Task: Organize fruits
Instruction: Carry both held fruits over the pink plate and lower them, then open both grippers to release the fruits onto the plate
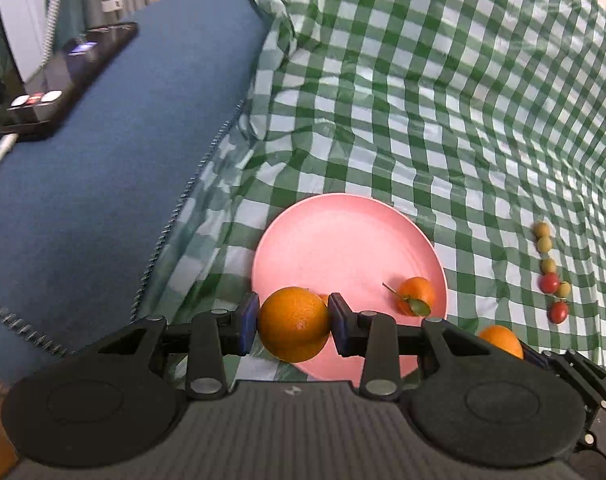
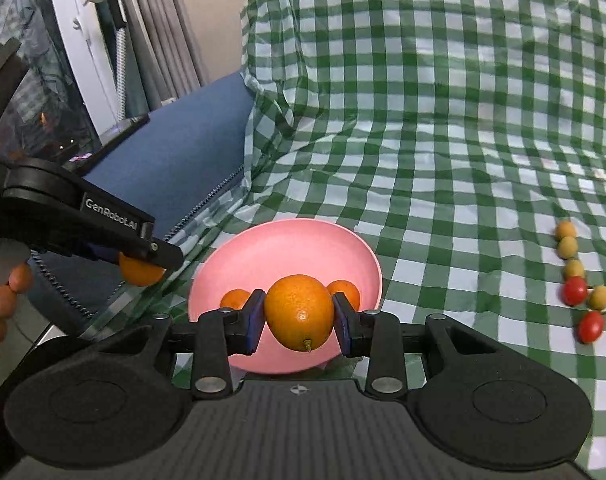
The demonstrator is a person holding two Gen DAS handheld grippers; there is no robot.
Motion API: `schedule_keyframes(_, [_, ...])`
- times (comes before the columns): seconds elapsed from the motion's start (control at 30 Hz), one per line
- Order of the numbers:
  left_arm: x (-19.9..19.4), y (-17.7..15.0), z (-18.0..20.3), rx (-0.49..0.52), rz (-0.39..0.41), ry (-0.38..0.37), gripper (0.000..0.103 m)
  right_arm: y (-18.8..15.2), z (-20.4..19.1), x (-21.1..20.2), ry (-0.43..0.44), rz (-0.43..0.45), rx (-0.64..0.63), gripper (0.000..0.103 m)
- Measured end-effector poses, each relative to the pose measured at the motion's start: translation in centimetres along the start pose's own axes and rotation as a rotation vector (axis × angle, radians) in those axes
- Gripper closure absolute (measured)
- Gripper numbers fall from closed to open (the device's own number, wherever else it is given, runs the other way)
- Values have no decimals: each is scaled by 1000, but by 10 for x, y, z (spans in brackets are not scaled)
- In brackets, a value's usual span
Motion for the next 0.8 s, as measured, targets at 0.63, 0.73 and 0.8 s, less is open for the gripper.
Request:
schedule_keyframes(0.63, [86, 4, 20, 100, -68, 7, 62, -17, 5, 69, 18, -78, -39, 66])
schedule_keyframes(0.73, [91, 2, 21, 123, -75, 7, 61, -19, 5, 71, 11, -91, -43, 66])
schedule_keyframes(0.8, [93, 1, 21, 136, -73, 16, 61, -21, 6, 71, 8, -98, -45, 66])
Point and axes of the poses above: each gripper's, at about its wrist camera, not at the fingertips, and x roughly the way its jaws point, z to its right, y to its top, the point moved 3 cm from there along x, roughly the way its jaws point, and after that the axes turned 11 degrees about z, right-handed, at the moved point
